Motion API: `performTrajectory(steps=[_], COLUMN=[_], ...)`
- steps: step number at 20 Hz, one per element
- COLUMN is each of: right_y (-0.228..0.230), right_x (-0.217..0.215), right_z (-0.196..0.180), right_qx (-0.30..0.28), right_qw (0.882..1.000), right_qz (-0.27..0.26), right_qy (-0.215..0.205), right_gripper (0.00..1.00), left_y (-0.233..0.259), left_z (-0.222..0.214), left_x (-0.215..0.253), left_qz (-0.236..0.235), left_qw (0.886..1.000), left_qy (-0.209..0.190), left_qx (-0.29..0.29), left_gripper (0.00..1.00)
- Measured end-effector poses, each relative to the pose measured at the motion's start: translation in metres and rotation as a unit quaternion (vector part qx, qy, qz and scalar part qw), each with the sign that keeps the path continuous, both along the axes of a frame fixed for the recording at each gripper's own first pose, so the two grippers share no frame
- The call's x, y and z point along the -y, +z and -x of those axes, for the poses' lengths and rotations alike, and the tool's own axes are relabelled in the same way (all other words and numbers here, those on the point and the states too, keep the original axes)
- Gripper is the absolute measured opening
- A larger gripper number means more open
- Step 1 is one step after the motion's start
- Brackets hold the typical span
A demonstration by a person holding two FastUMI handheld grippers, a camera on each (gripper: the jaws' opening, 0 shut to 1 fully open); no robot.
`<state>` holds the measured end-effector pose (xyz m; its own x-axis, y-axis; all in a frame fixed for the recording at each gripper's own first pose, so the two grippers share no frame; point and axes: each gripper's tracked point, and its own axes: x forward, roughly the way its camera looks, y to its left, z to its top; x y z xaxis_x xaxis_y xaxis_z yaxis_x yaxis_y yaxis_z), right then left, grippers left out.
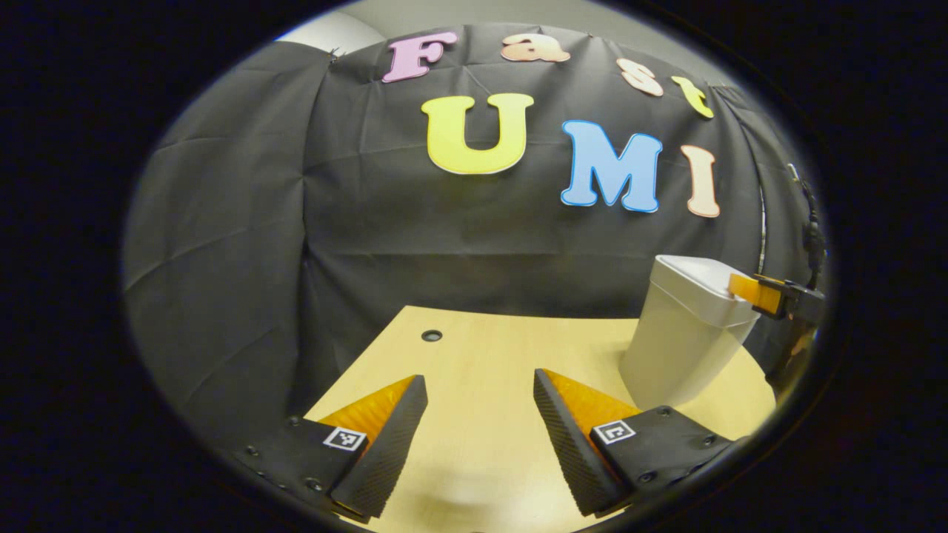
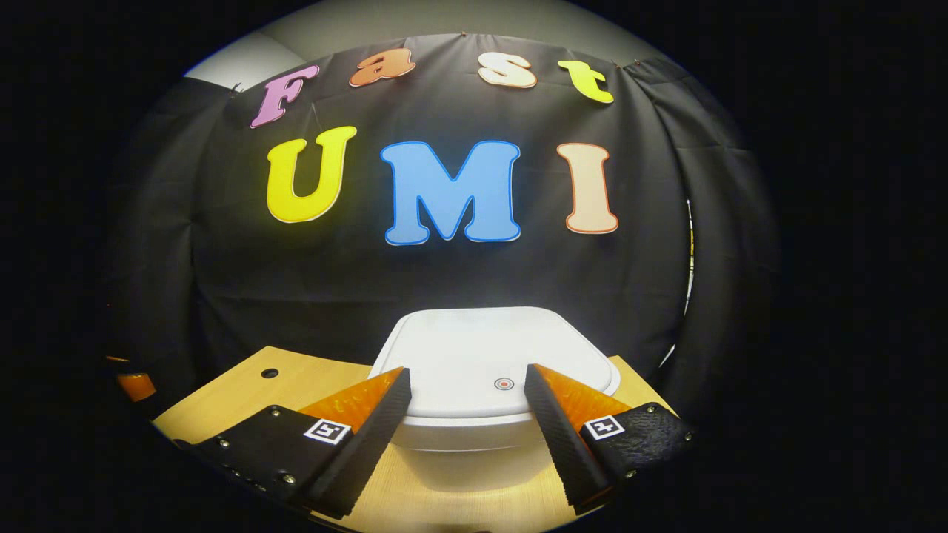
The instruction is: Press the lid of the desktop garbage bin to open it, pick up the crumpled paper on the desktop and throw it into the bin, then pick up the pop can on the desktop and drop it into the bin, and finally close the garbage bin lid.
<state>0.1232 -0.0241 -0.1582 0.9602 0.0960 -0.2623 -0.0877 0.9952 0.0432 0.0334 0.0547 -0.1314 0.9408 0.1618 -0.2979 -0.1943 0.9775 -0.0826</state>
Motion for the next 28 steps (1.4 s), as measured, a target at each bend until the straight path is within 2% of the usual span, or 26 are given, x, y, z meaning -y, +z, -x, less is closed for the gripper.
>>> performTrajectory(steps=[1,2,3,8,10,13,15,16,25,28], right_y=[0.0,0.003,0.009,0.04,0.057,0.079,0.1,0.103,0.112,0.111], right_x=[0.002,0.003,0.004,0.006,0.006,0.0,-0.004,-0.006,-0.019,-0.01], right_z=[0.001,0.003,0.006,0.032,0.048,0.073,0.096,0.102,0.129,0.127], right_qx=[-0.003,-0.002,0.003,0.03,0.048,0.067,0.074,0.077,0.089,0.094], right_qw=[1.0,1.0,1.0,0.999,0.998,0.997,0.996,0.996,0.995,0.995], right_qz=[0.001,0.0,-0.005,-0.026,-0.027,-0.034,-0.044,-0.048,-0.034,-0.033], right_qy=[-0.003,-0.005,-0.006,-0.009,-0.013,-0.012,-0.013,-0.014,-0.024,-0.019], right_gripper=[0.99,0.99,0.99,0.99,0.99,0.98,0.98,0.98,0.99,0.98], left_y=[0.005,0.013,0.02,0.077,0.107,0.141,0.157,0.16,0.15,0.159], left_z=[-0.003,-0.006,-0.009,-0.019,-0.016,-0.005,-0.002,0.0,-0.005,-0.008], left_x=[0.001,0.002,0.003,0.025,0.038,0.061,0.078,0.084,0.1,0.116], left_qz=[-0.003,-0.004,-0.002,-0.009,-0.022,-0.047,-0.054,-0.055,-0.037,-0.048], left_qw=[1.0,1.0,1.0,0.998,0.996,0.992,0.988,0.987,0.983,0.982], left_qy=[-0.001,-0.003,-0.005,-0.023,-0.032,-0.054,-0.071,-0.079,-0.129,-0.128], left_qx=[0.004,0.01,0.015,0.057,0.082,0.108,0.123,0.127,0.126,0.132], left_gripper=[0.95,0.95,1.0,1.0,0.9,0.99,0.92,0.95,0.9,1.0])
